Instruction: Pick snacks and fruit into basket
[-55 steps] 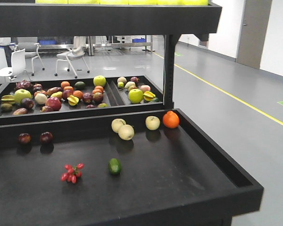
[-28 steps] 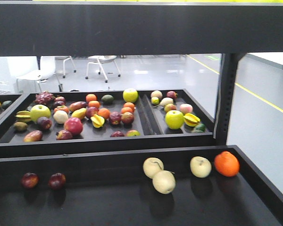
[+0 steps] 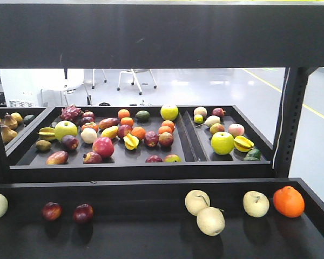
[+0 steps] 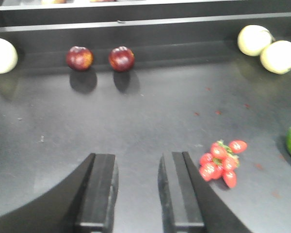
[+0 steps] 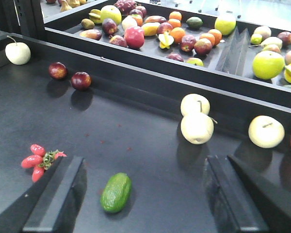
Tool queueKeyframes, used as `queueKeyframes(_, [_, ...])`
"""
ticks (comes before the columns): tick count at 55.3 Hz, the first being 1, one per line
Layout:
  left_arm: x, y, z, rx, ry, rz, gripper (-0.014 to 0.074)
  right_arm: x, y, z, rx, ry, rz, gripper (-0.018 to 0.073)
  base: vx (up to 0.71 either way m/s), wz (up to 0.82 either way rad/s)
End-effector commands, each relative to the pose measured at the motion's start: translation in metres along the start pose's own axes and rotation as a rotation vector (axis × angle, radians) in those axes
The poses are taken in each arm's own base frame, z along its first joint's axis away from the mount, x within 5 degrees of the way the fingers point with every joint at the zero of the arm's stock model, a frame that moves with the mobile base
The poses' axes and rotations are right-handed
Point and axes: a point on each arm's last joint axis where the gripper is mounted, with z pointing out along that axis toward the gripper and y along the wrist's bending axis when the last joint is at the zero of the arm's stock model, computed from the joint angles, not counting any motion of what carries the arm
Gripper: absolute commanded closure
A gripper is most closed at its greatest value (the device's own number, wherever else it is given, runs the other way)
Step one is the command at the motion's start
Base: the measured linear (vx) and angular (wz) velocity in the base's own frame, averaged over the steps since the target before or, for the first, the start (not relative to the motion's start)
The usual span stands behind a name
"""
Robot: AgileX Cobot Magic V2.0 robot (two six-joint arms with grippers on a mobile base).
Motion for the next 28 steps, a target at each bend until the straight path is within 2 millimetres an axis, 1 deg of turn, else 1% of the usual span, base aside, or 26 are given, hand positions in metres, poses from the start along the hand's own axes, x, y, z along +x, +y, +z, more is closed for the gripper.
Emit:
queueKeyframes(1, [-0.0167, 0.0014, -0.0043, -0.021, -0.107, -0.014, 0.0268, -0.015, -0.0049, -0.0028, 0.048, -0.089, -0.012, 0.0013, 0.05, 0.07])
queueKeyframes(28, [-0.0167, 0.0014, -0.0043, -0.021, -0.107, -0.014, 0.0268, -0.015, -0.0049, -0.0028, 0.048, -0.089, -0.012, 0.0013, 0.04, 0.04])
